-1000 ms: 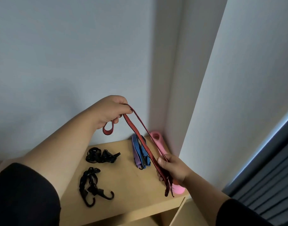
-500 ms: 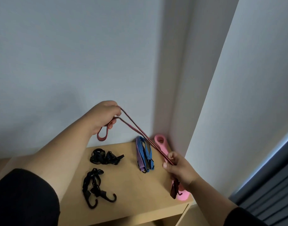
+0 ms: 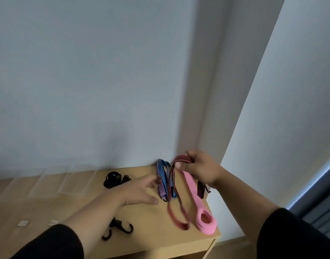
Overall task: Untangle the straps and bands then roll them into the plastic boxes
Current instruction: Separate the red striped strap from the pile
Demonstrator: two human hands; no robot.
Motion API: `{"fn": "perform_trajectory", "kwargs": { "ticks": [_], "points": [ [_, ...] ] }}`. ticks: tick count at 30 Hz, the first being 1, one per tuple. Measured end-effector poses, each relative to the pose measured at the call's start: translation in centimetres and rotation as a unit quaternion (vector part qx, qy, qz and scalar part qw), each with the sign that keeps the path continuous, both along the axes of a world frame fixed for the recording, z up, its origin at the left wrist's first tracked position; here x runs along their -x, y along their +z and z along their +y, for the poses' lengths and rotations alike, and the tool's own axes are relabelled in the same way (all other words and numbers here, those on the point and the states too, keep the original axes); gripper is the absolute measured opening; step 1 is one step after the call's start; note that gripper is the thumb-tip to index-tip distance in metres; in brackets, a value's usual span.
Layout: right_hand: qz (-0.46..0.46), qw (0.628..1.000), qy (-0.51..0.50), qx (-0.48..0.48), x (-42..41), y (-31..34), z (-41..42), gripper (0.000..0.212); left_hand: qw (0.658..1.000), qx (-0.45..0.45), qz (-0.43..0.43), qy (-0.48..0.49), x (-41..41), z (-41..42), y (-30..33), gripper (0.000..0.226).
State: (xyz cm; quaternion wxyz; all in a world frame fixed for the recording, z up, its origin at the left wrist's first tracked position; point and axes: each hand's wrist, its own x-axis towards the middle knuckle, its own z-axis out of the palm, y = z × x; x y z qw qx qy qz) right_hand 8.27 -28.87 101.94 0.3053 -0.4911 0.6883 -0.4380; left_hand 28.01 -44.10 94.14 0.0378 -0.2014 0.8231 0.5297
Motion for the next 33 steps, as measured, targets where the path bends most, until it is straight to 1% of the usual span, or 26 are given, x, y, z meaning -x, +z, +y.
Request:
{"fn": "perform_trajectory", "kwargs": {
  "ticks": [2,4,5,7,9,11,14,17,18,19,20,21,22,23,24,26,27,28,30,32,33],
  "points": [
    [0.065,0.998,0.007,-0.019,-0.7,0.6,-0.9,0.031,0.995,-0.031,0.095,0.014,2.1,1.8,0.9,0.069],
    [0.078,0.997,0.018,-0.014,-0.9,0.9,-1.4,0.027,0.984,-0.054,0.163,0.035,3.7,3.2,1.7,0.065],
    [0.07,0.997,0.025,-0.012,-0.9,0.9,-1.4,0.026,0.979,-0.068,0.185,0.054,4.4,3.6,2.2,0.058],
    [0.061,0.998,0.026,-0.002,-0.8,1.2,-1.0,0.025,0.971,-0.072,0.206,0.099,5.2,4.4,3.2,0.036],
    [0.057,0.998,0.005,0.017,-0.1,1.2,-0.5,0.027,0.969,-0.055,0.202,0.135,5.7,4.6,3.8,0.016],
    [0.067,0.997,-0.034,0.028,0.8,1.0,0.2,0.03,0.972,-0.051,0.191,0.13,5.7,4.6,4.1,0.006],
    [0.068,0.995,-0.07,0.014,2.1,0.1,1.8,0.037,0.979,-0.06,0.174,0.082,5.1,4.5,4.6,0.011],
    [-0.004,0.999,-0.049,0.019,2.3,-1.4,3.4,0.032,0.967,-0.095,0.226,0.063,4.9,5.2,5.7,0.005],
    [-0.033,0.999,-0.031,0.016,1.8,-1.8,3.7,0.031,0.957,-0.117,0.256,0.073,5.2,5.3,5.9,0.012],
    [-0.068,0.998,-0.016,0.011,1.7,-2.7,3.8,0.024,0.943,-0.148,0.284,0.086,5.4,5.4,6.2,0.02],
    [-0.101,0.995,-0.01,0.009,1.1,-3.2,3.8,0.018,0.925,-0.193,0.31,0.1,5.6,5.6,6.5,0.024],
    [-0.134,0.991,-0.008,0.016,0.5,-3.8,3.8,0.026,0.904,-0.243,0.335,0.111,5.8,5.7,6.9,0.02],
    [-0.156,0.987,-0.004,0.02,-0.2,-4.4,3.7,0.037,0.884,-0.285,0.353,0.113,6.0,6.0,7.3,0.009],
    [-0.168,0.986,-0.002,0.022,-0.8,-4.9,3.6,0.045,0.871,-0.313,0.36,0.12,6.2,6.2,7.7,0.007],
    [-0.179,0.983,-0.005,0.03,-1.4,-5.3,3.4,0.042,0.864,-0.326,0.361,0.131,6.5,6.4,8.0,0.013],
    [-0.19,0.981,0.0,0.049,-2.2,-6.4,3.2,0.022,0.858,-0.331,0.361,0.157,7.2,6.6,8.3,0.015],
    [-0.197,0.979,-0.004,0.055,-2.4,-6.9,3.0,0.02,0.855,-0.325,0.368,0.168,7.5,6.7,8.5,0.016],
    [-0.207,0.977,-0.009,0.055,-3.0,-6.8,3.0,0.025,0.852,-0.318,0.376,0.18,7.8,6.8,8.6,0.019],
    [-0.24,0.969,-0.006,0.058,-3.7,-7.4,2.8,0.045,0.847,-0.293,0.386,0.218,8.3,7.0,8.9,0.025],
    [-0.255,0.964,0.013,0.068,-4.6,-7.5,2.6,0.06,0.828,-0.302,0.391,0.264,8.8,7.0,9.1,0.033],
    [-0.268,0.961,0.017,0.066,-5.1,-7.6,2.3,0.061,0.814,-0.319,0.392,0.286,8.9,7.0,9.2,0.035]
  ]
}}
